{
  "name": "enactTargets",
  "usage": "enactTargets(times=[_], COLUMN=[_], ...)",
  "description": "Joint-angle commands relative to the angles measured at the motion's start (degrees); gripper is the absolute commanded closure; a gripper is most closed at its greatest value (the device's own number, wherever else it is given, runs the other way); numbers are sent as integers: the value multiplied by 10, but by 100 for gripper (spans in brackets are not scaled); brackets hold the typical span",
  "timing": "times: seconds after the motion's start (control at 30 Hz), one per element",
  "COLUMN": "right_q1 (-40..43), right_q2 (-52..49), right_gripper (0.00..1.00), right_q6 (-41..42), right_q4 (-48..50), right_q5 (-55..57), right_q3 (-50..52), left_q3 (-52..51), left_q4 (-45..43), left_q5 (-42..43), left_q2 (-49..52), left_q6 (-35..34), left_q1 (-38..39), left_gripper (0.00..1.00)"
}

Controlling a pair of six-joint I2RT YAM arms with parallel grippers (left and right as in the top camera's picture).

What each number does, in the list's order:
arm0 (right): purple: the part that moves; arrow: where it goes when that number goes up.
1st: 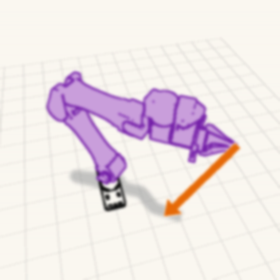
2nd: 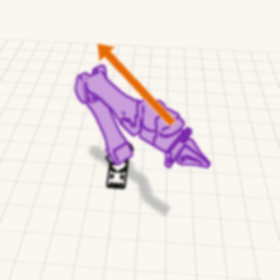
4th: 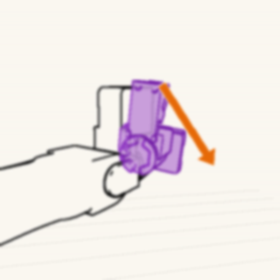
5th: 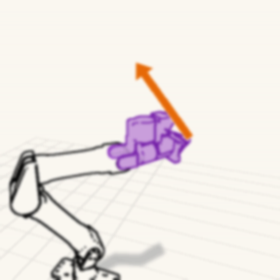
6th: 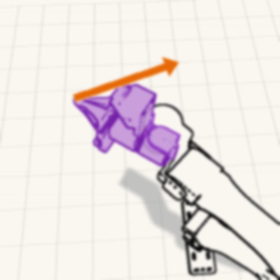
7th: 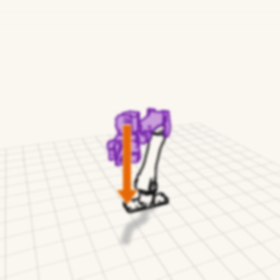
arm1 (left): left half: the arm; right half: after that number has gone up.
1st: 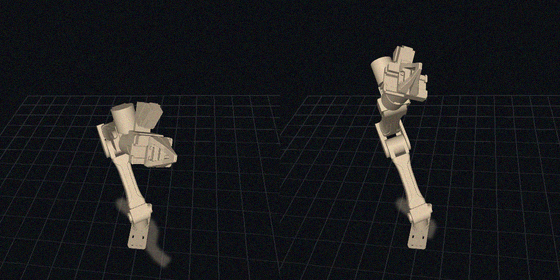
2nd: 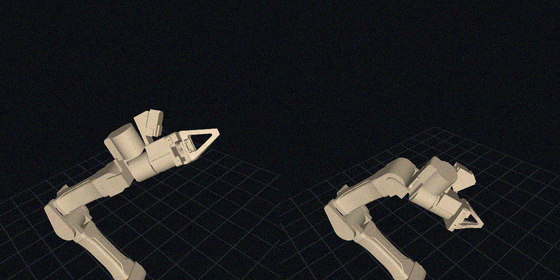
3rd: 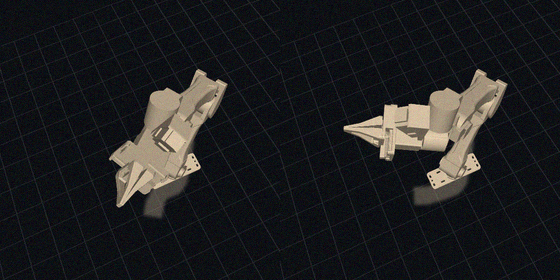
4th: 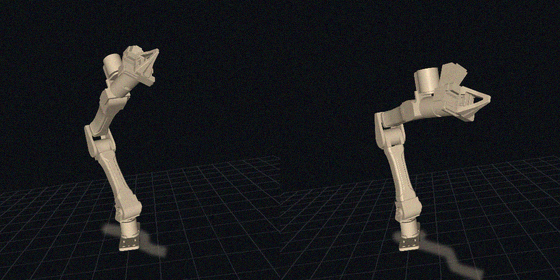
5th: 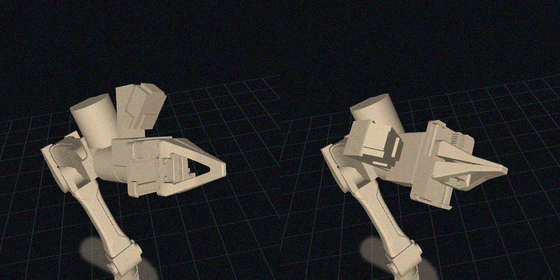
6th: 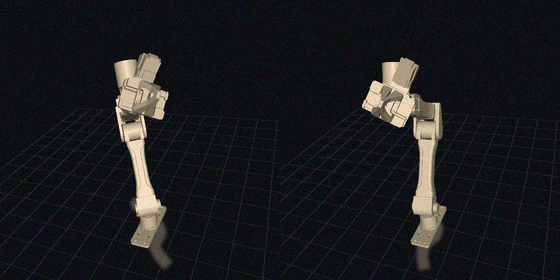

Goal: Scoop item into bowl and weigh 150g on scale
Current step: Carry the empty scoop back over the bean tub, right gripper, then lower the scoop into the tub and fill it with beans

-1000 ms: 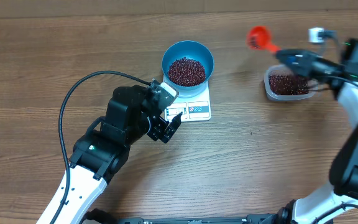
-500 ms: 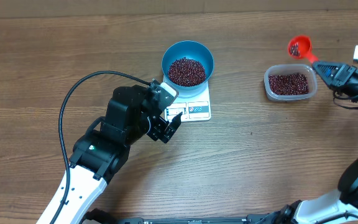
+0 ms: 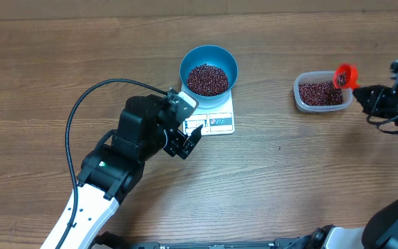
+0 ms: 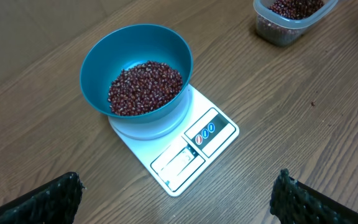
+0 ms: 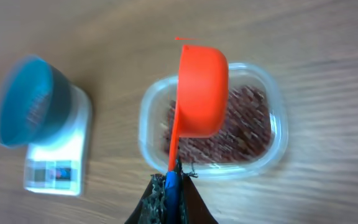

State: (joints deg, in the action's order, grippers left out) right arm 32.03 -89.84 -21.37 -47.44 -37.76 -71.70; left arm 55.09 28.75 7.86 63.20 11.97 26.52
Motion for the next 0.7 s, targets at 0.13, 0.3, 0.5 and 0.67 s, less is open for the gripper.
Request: enactTargets(times=[0.13,0.3,0.5,0.67], right_q1=[-90,-162,-217,-225], right_q2=[7,7,7,7], right_gripper=[96,96,97,96], right_q6=[-101,-102,-100,-67], right_q4=[2,18,31,32], right_q5=[200,333,459,450], right_q3=[-7,-7,-7,-7], left_q3=[-1,-1,-1,-1], left_q4=[1,2,2,2], left_q5=[-4,-4,-4,-4], left_q2=[-2,-2,-2,-2], left_q6=[-8,-8,-8,-8], left_q1=[-3,-3,-3,-3], left_gripper=[0,0,0,0])
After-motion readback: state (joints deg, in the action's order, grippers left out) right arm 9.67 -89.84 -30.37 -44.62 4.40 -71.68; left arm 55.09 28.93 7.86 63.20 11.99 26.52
